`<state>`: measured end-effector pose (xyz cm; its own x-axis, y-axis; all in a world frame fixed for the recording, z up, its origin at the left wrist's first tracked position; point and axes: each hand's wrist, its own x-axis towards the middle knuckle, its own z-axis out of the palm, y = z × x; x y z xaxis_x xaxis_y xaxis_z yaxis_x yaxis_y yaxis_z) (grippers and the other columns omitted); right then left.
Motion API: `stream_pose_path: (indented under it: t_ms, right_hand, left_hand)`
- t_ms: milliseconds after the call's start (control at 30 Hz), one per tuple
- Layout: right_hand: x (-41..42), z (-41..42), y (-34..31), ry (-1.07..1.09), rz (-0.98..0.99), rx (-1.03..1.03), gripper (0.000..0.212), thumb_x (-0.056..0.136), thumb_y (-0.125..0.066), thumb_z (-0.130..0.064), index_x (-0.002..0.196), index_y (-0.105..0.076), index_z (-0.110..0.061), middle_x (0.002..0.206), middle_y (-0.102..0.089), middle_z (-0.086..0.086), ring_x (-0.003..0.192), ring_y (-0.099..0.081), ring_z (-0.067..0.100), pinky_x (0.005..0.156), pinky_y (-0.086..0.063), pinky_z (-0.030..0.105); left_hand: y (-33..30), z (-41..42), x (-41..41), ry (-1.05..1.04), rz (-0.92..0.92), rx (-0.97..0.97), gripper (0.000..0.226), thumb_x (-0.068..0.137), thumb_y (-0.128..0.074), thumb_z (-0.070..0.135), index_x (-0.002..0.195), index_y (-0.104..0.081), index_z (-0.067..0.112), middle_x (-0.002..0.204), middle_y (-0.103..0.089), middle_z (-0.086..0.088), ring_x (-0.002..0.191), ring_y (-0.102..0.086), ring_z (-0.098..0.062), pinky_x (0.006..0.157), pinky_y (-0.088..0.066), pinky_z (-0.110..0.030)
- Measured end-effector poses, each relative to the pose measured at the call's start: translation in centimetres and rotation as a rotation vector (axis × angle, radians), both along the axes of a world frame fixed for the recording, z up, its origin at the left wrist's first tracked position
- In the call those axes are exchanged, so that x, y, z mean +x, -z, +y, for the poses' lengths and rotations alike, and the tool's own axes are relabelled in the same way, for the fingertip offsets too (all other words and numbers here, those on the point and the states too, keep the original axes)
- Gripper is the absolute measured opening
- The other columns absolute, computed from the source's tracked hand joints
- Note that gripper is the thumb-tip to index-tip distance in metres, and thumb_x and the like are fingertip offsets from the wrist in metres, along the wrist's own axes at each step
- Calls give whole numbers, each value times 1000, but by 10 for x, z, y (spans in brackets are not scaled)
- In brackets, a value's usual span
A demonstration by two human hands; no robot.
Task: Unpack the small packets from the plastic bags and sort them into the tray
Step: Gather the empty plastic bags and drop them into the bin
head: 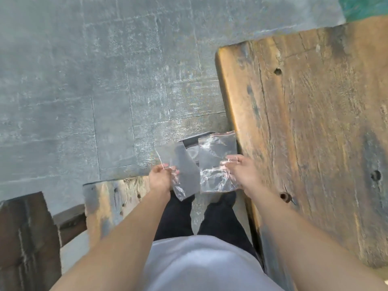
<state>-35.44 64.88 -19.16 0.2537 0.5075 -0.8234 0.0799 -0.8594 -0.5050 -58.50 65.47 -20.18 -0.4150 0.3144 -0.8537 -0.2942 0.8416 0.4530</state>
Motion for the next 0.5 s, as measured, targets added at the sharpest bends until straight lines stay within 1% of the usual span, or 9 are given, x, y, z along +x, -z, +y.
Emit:
stream_pose_path:
  t_ms: [67, 100, 133, 200, 267, 333, 400, 433, 500]
  right_hand:
    - [-21, 16, 16, 16, -31, -50, 19, 91, -68, -7, 109, -70, -15, 96, -73, 5, 83, -69, 28, 78, -57, 36]
    - [-29, 22, 28, 28, -46, -70, 16, 90, -68, -5, 102, -69, -16, 96, -73, 6, 89, -73, 29, 86, -60, 39]
    - [-35, 28, 41, 43, -58, -85, 15, 90, -68, -4, 97, -68, -18, 95, -73, 4, 92, -73, 28, 89, -60, 42]
    - [-43, 36, 71, 75, -74, -121, 16, 91, -69, -4, 100, -69, -17, 89, -71, -1, 91, -72, 22, 86, -61, 37]
    - [-48, 43, 105, 137, -84, -163, 23, 92, -68, -5, 113, -69, -13, 88, -71, -3, 85, -71, 16, 79, -61, 28]
    - [-50, 48, 143, 257, -39, -231, 30, 94, -64, 0, 123, -65, -7, 97, -73, 2, 88, -72, 19, 78, -61, 28]
    - [-53, 52, 180, 357, 35, -276, 35, 94, -58, 8, 128, -60, 3, 119, -70, 18, 107, -70, 33, 85, -60, 33]
    - [-55, 51, 200, 366, 47, -292, 35, 94, -56, 10, 128, -58, 5, 128, -65, 24, 115, -67, 37, 87, -59, 35]
    - [-63, 47, 237, 378, 77, -322, 35, 94, -53, 9, 129, -57, 7, 133, -61, 27, 121, -63, 38, 88, -57, 36]
  left_hand:
    - [14, 9, -16, -68, -26, -2, 23, 95, -51, -14, 107, -55, 5, 75, -68, -8, 52, -64, -16, 40, -50, -23]
    - [23, 12, -22, -92, -37, -9, 23, 94, -54, -14, 106, -55, 6, 78, -69, -9, 53, -65, -15, 42, -52, -23]
    - [35, 14, -27, -108, -46, -22, 22, 92, -58, -13, 103, -57, 7, 82, -70, -10, 52, -68, -13, 44, -54, -23]
    - [64, 18, -33, -127, -70, -55, 22, 90, -63, -12, 92, -58, 9, 86, -70, -12, 48, -69, -8, 45, -54, -20]
    - [98, 24, -37, -162, -97, -75, 23, 89, -65, -13, 86, -58, 9, 87, -69, -14, 47, -70, -8, 45, -55, -19]
    - [136, 27, -40, -203, -106, -109, 22, 89, -65, -12, 87, -60, 9, 91, -70, -14, 57, -72, -13, 55, -58, -21]
    - [175, 27, -42, -229, -134, -154, 20, 90, -64, -12, 92, -62, 8, 97, -71, -14, 71, -73, -18, 67, -60, -25]
    - [196, 26, -42, -223, -152, -173, 20, 91, -63, -11, 96, -63, 7, 100, -71, -14, 74, -73, -18, 69, -60, -26]
    - [236, 24, -40, -194, -186, -204, 22, 92, -62, -10, 108, -65, 4, 105, -72, -14, 72, -75, -17, 69, -61, -26]
